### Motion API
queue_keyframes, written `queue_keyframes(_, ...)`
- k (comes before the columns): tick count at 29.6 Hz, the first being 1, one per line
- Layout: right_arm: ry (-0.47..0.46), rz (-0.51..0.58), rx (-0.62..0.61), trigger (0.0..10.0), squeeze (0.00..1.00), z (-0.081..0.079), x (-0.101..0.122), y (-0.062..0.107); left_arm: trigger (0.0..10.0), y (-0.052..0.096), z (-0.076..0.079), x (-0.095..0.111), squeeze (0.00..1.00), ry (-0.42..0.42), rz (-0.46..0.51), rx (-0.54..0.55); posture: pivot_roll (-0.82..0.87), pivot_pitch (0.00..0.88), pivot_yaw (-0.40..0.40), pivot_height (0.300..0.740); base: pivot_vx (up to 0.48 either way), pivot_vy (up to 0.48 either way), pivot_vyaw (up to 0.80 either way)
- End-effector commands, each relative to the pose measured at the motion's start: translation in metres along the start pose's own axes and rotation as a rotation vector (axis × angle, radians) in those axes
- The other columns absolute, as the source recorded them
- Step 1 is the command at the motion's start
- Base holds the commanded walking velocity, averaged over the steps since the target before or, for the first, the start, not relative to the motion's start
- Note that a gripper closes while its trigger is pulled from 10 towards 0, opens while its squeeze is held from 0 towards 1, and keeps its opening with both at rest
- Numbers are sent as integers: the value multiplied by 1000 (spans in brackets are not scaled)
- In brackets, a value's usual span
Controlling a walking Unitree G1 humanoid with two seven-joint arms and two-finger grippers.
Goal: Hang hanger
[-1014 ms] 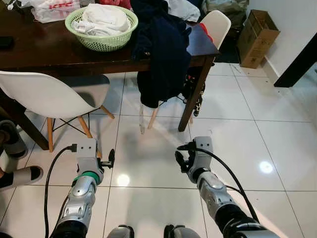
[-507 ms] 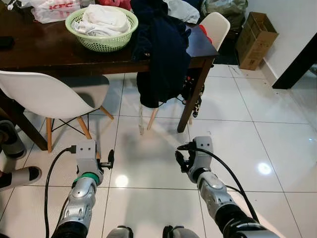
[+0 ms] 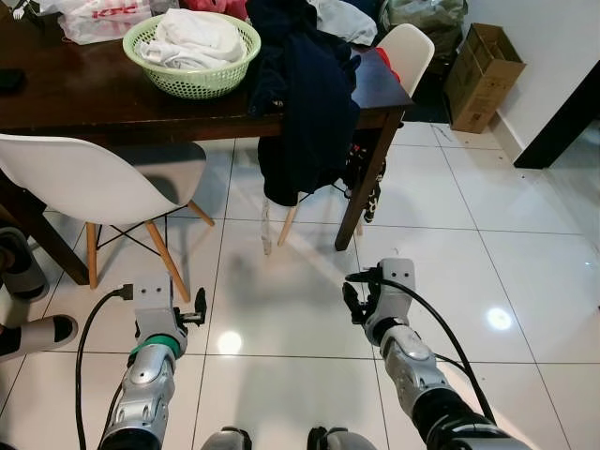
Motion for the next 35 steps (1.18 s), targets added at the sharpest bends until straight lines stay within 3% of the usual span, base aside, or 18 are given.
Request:
queue_keyframes(1, -10, -13, -18, 10000, 0, 4, -7, 4, 10000, 3, 0, -5, 0, -4, -5, -5, 44, 64, -24, 740, 0, 0, 0)
queue_keyframes(24, 1, -35, -11, 10000, 0, 2, -10, 3, 10000, -2, 11, 2, 0, -20, 10, -37, 40, 71, -26, 740, 0, 0, 0)
queue_keyframes(28, 1, -36, -10, 10000, 0, 1, -10, 3, 10000, -2, 13, 1, 0, -33, 4, -50, 41, 71, -27, 740, 0, -480, 0)
queue_keyframes(35, 2, -37, -10, 10000, 0, 1, -10, 3, 10000, -2, 9, -2, 0, -5, -13, -26, 38, 72, -27, 740, 0, 0, 0)
Point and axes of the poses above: a point about 5 cm out from each wrist's last joint towards the gripper, its own y axis pointing back from the gripper into the wrist, its own x axis along the axis of the wrist's last joint, z = x × y, the point moved 4 cm from there along -y, pointing out of the wrist towards the gripper, and after that the axes turned 4 degrees about y, right-handed, at the moved point
